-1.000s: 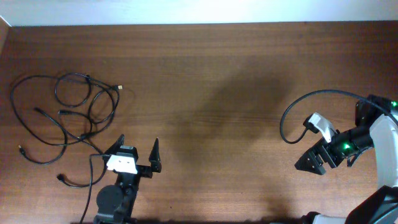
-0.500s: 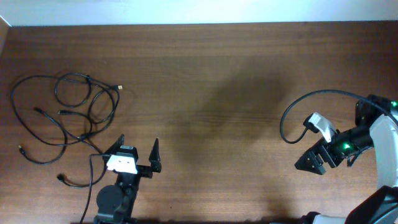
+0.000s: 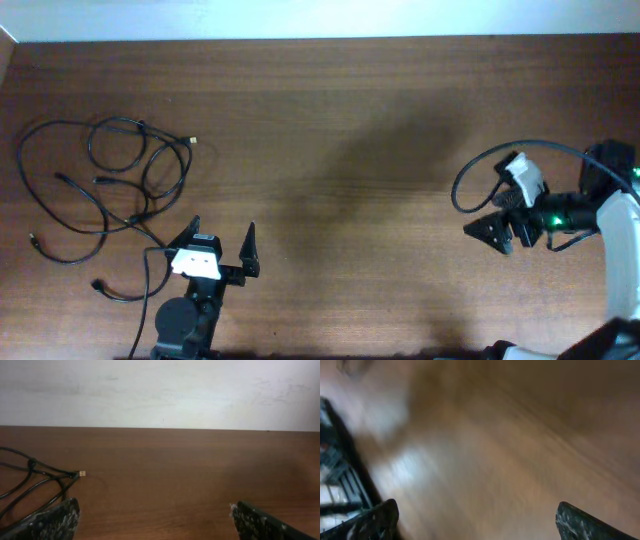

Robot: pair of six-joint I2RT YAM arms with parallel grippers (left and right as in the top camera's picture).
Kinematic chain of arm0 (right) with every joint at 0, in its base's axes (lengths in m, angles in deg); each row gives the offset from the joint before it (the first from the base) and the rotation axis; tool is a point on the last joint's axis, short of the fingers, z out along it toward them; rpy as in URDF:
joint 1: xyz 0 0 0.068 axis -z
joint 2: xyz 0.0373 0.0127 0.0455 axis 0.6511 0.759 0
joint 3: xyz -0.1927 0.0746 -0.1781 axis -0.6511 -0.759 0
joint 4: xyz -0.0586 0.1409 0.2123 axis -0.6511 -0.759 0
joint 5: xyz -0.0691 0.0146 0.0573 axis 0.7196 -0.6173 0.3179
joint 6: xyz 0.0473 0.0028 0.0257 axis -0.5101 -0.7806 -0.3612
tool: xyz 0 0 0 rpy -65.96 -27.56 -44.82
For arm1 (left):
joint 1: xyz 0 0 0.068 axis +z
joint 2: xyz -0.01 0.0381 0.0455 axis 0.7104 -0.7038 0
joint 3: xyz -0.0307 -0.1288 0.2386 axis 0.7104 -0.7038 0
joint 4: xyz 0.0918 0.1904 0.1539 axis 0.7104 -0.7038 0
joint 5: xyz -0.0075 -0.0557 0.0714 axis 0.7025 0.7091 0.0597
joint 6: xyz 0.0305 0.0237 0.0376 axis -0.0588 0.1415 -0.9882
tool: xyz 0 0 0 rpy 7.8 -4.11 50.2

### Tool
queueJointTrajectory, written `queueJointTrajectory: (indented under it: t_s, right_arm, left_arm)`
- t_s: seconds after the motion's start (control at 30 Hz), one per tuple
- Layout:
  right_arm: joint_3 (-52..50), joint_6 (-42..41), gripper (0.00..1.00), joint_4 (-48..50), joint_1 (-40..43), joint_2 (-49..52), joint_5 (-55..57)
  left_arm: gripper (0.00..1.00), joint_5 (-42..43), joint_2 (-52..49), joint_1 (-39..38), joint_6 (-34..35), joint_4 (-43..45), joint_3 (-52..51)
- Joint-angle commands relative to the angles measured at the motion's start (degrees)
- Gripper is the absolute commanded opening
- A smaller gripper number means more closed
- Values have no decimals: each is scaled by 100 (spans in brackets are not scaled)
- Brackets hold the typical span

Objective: Untangle cables

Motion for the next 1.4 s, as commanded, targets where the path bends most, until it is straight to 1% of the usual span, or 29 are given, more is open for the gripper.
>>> queueJointTrajectory:
  t_s: [0.0, 0.03, 0.07, 0.1, 0.17, 0.27, 0.37, 0.47, 0.57, 0.6, 0.67, 0.8, 0.93, 1.0, 1.07, 1.2, 1.27, 1.33, 1.37]
  right_arm:
    - [13, -1906, 99, 1172, -549, -431, -614]
    - [-28, -3093, 99, 1812, -870, -632, 142]
    - [-63, -3497, 99, 2122, -1161, -822, 632]
    - [-103, -3685, 99, 2312, -1373, -979, 938]
    - [-291, -4207, 99, 3012, -1956, -1515, 1762]
    - [-787, -4205, 99, 3921, -2356, -2129, 2031]
    - [-2323, -4275, 99, 5884, -2538, -3279, 2022]
    - [-4500, -4310, 99, 8247, -2535, -4804, 2039]
    - [-6251, -4315, 99, 10159, -2535, -6116, 2387]
    - [-6435, -4315, 99, 10205, -2542, -6430, 2509]
    - [-6446, -4638, 99, 9796, -2557, -6813, 2900]
    - [-6446, -4673, 99, 9545, -2557, -6878, 2957]
    - [-6446, -4669, 99, 8701, -2557, -7403, 3038]
    - [-6446, -4542, 99, 8293, -2557, -7740, 3034]
    - [-6446, -4363, 99, 7652, -2557, -8266, 3040]
    - [-6446, -4083, 99, 7208, -2557, -8249, 3032]
    - [-6446, -3534, 99, 6697, -2559, -8249, 2881]
    - [-6446, -3364, 99, 6693, -2557, -8249, 3016]
    - [-6446, -3410, 99, 6682, -2557, -8249, 3195]
  left_arm:
    - [99, 0, 33, 39, -72, -52, -4]
    - [99, 0, 33, 39, -72, -52, -4]
    - [99, 0, 33, 39, -72, -52, -4]
    - [99, 0, 33, 39, -70, -52, -4]
    - [99, 0, 33, 39, -72, -52, -4]
    - [99, 0, 33, 39, -72, -52, -4]
    - [99, 0, 33, 39, -72, -52, -4]
    - [99, 0, 33, 39, -72, -52, -4]
    - [99, 0, 33, 39, -72, -52, -4]
    - [99, 0, 33, 39, -72, -52, -4]
    - [99, 0, 33, 39, -72, -52, -4]
    - [99, 0, 33, 39, -72, -52, -4]
    - [99, 0, 33, 39, -72, -52, -4]
    - [99, 0, 33, 39, -72, -52, -4]
    - [99, 0, 33, 39, -70, -52, -4]
    - [99, 2, 33, 39, -72, -52, -4]
    - [99, 0, 33, 39, -72, -52, -4]
    - [99, 0, 33, 39, -72, -52, -4]
    - [99, 0, 33, 39, -72, -52, -4]
